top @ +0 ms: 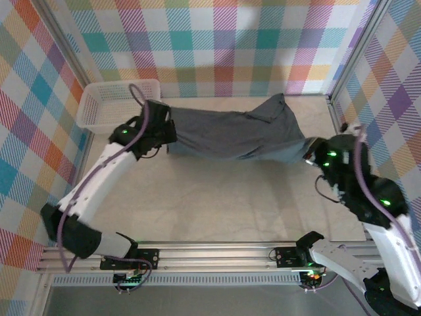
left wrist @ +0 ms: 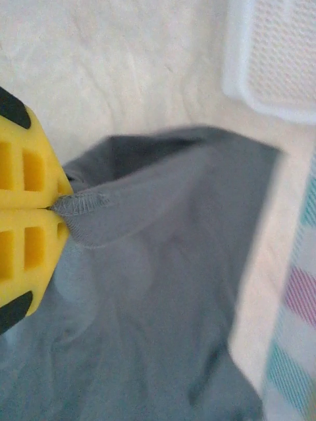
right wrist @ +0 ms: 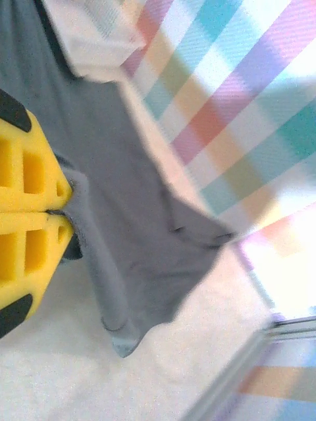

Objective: Fold the inside-out t-shirt

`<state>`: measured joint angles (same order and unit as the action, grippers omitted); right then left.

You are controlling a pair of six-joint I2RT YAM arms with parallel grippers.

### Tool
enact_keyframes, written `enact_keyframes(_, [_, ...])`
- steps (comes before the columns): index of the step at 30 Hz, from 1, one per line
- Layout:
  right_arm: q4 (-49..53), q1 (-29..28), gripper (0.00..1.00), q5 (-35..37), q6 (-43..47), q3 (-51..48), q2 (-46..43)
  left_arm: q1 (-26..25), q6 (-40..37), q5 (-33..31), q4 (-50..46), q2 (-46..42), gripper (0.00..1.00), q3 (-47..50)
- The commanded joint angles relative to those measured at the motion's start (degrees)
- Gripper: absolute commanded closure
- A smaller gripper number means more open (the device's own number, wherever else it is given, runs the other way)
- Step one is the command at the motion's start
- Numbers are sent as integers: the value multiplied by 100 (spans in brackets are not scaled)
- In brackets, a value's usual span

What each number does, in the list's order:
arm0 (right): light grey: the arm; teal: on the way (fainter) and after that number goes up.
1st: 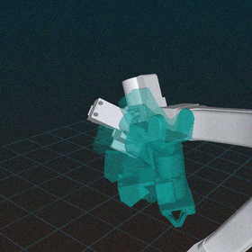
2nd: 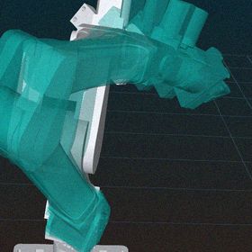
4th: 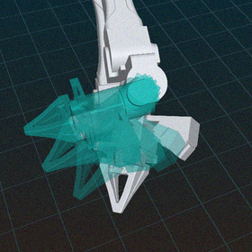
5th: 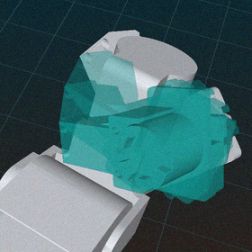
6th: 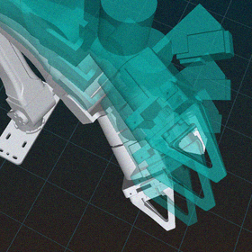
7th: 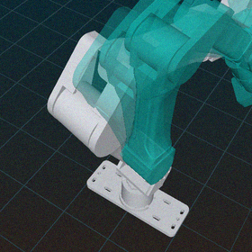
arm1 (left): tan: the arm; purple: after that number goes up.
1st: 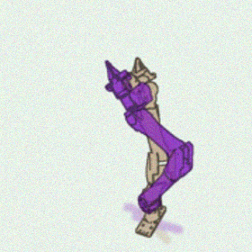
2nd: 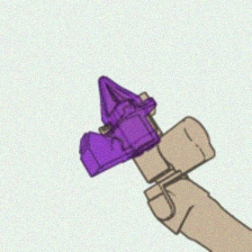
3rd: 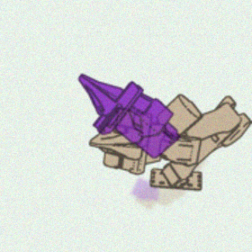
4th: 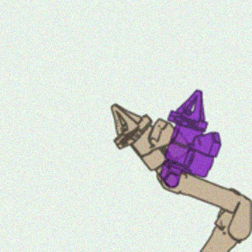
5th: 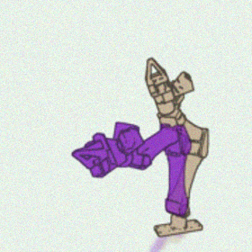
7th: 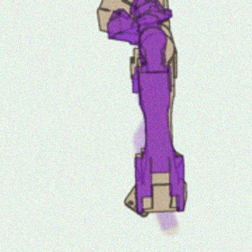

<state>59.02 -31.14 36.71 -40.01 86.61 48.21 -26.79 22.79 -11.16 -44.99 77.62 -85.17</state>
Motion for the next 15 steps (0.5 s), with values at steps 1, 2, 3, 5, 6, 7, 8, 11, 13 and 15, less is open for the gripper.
enact_keyframes(1, [1, 22, 100, 792, 1148, 600, 116, 51, -327, 918, -718, -102, 100, -261])
enact_keyframes(2, [-57, 28, 100, 971, 1297, 636, 156, 59, -339, 858, -926, -8, 100, -386])
enact_keyframes(3, [-76, 29, 100, 1224, 1414, 655, 246, 91, -341, 703, -1094, 132, 100, -448])
enact_keyframes(5, [-111, 193, 100, 1389, 1570, 576, 443, 308, -225, 664, -1022, 371, 100, -193])
enact_keyframes(6, [-190, 407, 100, 1259, 1578, 446, 508, 493, -167, 880, -755, 440, 100, 72])
enact_keyframes(7, [-333, 777, 100, 754, 1588, 233, 555, 706, -76, 1104, -303, 521, 100, 439])
enact_keyframes(8, [-429, 1264, 100, -17, 1546, 33, 650, 898, 17, 1366, 173, 644, 100, 819])
enact_keyframes(11, [-434, 2368, 100, -1830, 1488, -350, 1321, 1079, 49, 1972, 1480, 1213, 100, 1421])
enact_keyframes(13, [-602, 2607, 100, -2451, 1552, -609, 1821, 1079, 118, 2432, 2246, 1746, 100, 1610])
enact_keyframes(15, [-989, 2685, 100, -2708, 1573, -941, 2124, 1083, 270, 2860, 2838, 2342, 100, 1622])
